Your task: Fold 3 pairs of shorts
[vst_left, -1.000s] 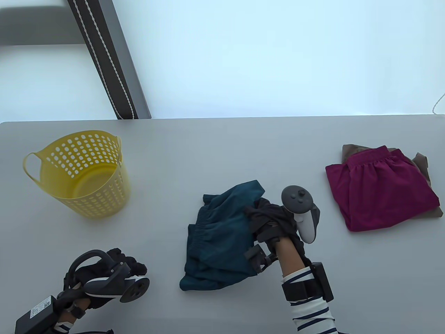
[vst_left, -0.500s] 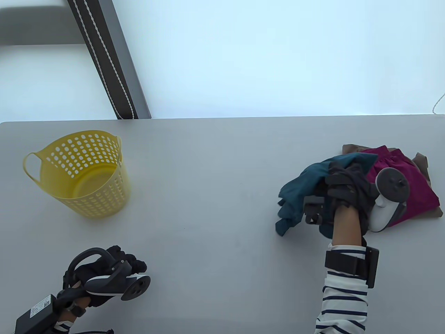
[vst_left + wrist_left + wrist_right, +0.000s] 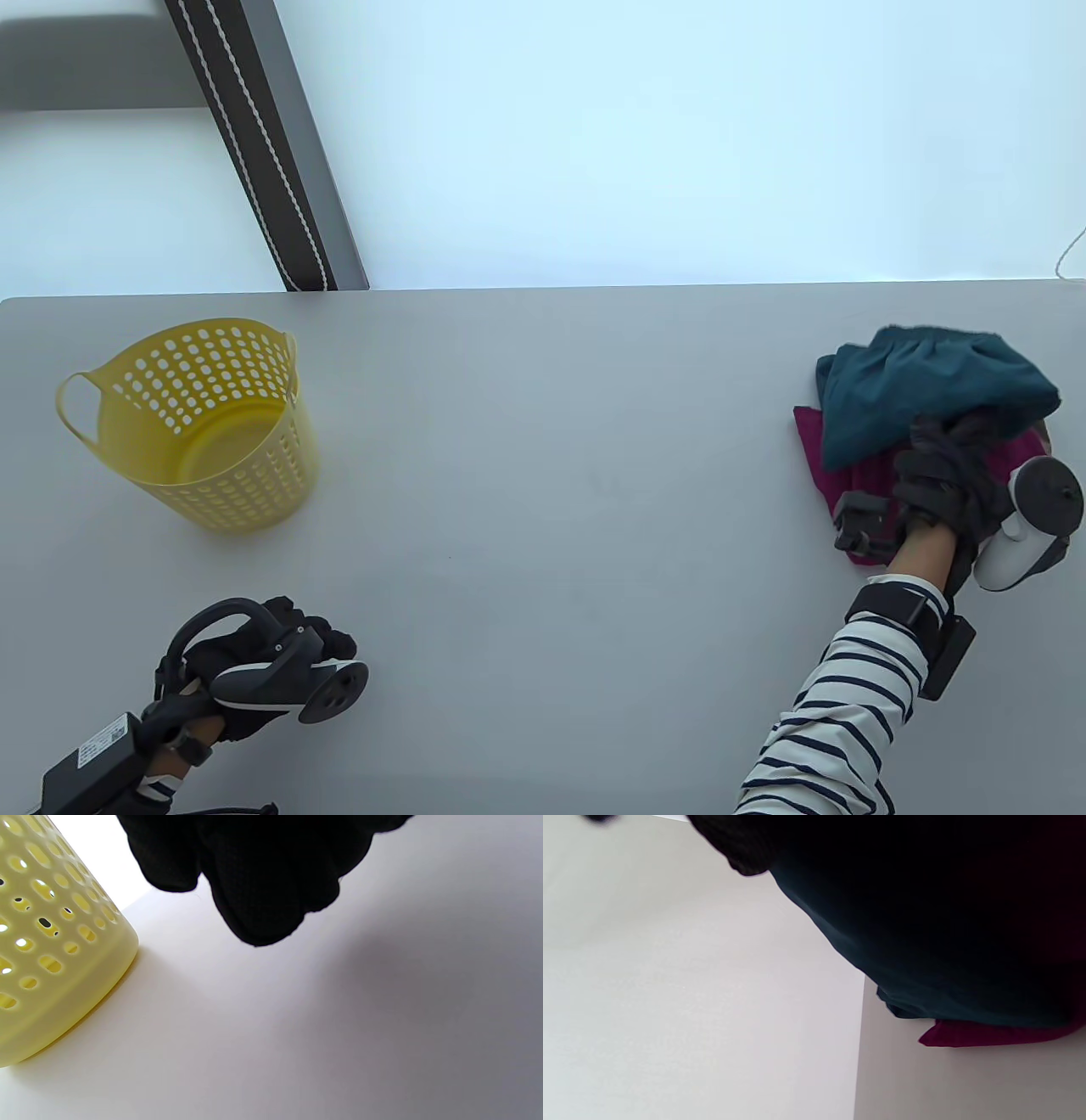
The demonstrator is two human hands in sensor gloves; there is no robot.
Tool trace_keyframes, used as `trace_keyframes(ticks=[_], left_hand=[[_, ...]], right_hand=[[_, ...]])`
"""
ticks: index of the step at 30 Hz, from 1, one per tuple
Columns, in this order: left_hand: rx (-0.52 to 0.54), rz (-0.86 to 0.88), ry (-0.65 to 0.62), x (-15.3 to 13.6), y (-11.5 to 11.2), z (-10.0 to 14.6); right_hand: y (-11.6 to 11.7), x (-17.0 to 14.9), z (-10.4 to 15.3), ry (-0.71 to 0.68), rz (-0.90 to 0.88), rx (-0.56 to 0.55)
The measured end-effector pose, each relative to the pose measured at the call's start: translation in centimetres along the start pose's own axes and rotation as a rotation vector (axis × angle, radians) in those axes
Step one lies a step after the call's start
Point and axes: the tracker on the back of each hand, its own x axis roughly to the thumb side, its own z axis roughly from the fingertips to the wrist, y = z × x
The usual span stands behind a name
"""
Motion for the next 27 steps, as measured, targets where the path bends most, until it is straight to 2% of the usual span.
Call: trace_keyframes(ticks=[1, 2, 3, 7, 8, 11, 16, 18, 21, 24, 27], left_hand=[[-0.001, 0.001, 0.001, 0.0, 0.0, 0.0], [-0.004, 0.002, 0.001, 0.0, -0.1, -0.1], [-0.008, 0.002, 0.001, -0.1, -0.1, -0.1], [-0.017, -0.003, 0.003, -0.1, -0.2, -0.2], [-0.018, -0.003, 0.004, -0.1, -0.1, -0.1], [-0.019, 0.000, 0.004, -0.1, -0.2, -0.1], [-0.026, 0.004, 0.008, -0.3, -0.2, 0.0], [-0.027, 0.010, 0.023, -0.6, -0.3, 0.0], [-0.021, 0.011, 0.061, -1.3, -0.4, -0.1], [0.003, 0.006, 0.115, -2.2, 0.1, 0.1], [0.084, 0.007, 0.208, -3.4, 1.5, 0.7]], right_hand=[[0.0, -0.4, 0.0, 0.047, 0.064, -0.029], [-0.2, -1.4, 0.2, 0.180, 0.226, -0.080], [-0.2, -1.8, 0.4, 0.270, 0.326, -0.078], [-0.5, -3.4, 0.5, 0.389, 0.656, -0.055], [-0.5, -3.9, 0.4, 0.407, 0.731, -0.020], [-0.4, -5.0, 0.5, 0.437, 0.743, 0.074], [-1.3, -4.4, 0.9, 0.419, 0.681, 0.132], [-1.7, -3.1, 1.3, 0.369, 0.704, 0.144], [-1.9, -0.3, 2.5, 0.224, 0.734, 0.146], [-0.9, 3.5, 5.3, -0.059, 0.753, 0.151], [1.2, 6.7, 10.3, -0.434, 0.771, 0.105]])
